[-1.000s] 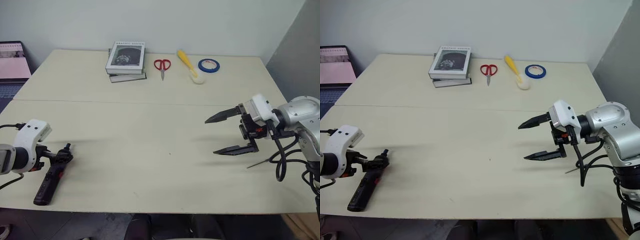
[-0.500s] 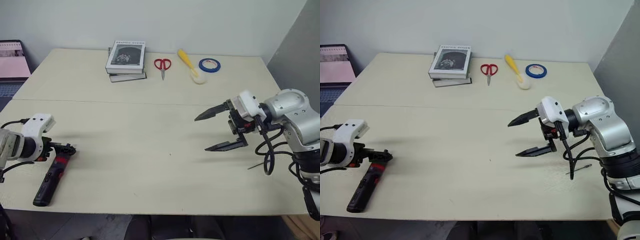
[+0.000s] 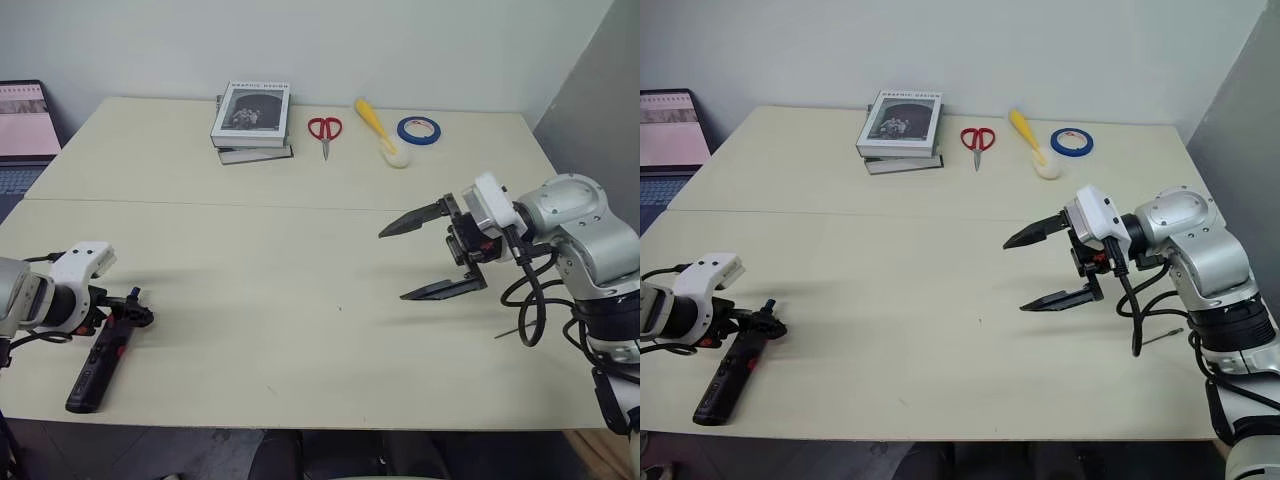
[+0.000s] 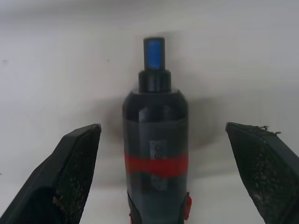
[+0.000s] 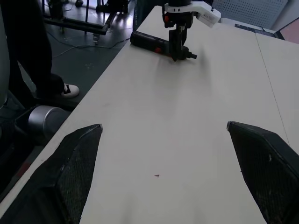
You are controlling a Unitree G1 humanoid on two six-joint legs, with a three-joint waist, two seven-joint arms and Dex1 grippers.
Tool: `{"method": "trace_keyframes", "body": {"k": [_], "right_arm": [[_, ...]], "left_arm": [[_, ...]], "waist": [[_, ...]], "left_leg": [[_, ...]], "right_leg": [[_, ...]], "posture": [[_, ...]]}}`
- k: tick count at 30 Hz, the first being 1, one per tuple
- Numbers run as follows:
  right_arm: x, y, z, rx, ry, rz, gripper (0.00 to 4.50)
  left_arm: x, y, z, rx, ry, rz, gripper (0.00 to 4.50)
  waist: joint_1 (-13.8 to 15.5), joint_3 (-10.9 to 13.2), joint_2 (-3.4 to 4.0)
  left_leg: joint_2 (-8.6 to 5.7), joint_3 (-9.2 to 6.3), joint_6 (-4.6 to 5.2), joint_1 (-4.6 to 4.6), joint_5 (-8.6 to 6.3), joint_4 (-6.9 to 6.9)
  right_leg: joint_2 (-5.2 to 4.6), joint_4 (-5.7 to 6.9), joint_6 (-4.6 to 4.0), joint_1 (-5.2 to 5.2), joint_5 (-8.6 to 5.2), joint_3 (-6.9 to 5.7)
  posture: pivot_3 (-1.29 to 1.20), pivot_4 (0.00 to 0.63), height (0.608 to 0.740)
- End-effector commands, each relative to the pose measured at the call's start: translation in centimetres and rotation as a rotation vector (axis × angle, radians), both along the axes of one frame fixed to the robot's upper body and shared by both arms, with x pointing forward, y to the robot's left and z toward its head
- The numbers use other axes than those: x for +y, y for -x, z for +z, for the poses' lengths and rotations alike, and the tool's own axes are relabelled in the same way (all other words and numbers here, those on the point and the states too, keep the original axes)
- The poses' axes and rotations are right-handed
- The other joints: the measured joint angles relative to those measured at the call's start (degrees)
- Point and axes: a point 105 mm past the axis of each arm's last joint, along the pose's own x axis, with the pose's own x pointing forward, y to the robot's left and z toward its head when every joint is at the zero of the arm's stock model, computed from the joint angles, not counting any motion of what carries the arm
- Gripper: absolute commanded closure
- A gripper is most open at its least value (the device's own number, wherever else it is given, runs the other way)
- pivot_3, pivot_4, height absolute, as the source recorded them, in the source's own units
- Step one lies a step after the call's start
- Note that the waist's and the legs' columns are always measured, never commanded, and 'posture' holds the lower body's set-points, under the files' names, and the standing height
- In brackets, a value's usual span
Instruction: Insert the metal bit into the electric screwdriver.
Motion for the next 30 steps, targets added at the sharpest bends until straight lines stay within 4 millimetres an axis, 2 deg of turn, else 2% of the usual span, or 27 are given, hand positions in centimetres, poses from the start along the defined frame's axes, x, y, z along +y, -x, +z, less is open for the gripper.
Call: {"method": "trace_keyframes", "body": {"k": [1,13,30], "right_arm": [[0.1,0.7,0.9,-0.035,0.001,0.065,0.0],[0.0,0.8,0.8,-0.027,0.014,0.066,0.0],[0.1,0.9,0.8,-0.029,-0.003,0.062,0.0]], "left_arm": [[0.5,-0.3,0.8,-0.04,-0.025,0.024,0.04],[0.3,-2.4,0.7,-0.073,-0.025,0.01,0.04],[-0.4,-1.8,0.0,-0.029,0.014,0.036,0.04]], "waist": [[0.0,0.0,0.0],[-0.01,0.0,0.0],[-0.02,0.0,0.0]], "left_leg": [[0.0,0.0,0.0,0.01,0.0,0.0],[0.0,-0.01,0.0,0.0,0.0,0.01],[-0.01,-0.02,0.0,0.0,0.0,0.01]], "right_leg": [[0.0,0.01,0.0,0.0,0.0,0.0],[0.0,0.01,0.0,0.0,0.01,-0.01],[0.0,0.02,0.0,0.0,0.0,-0.01]], "posture": [[0.0,0.15,0.74],[0.0,0.15,0.74],[0.0,0.15,0.74]]}}
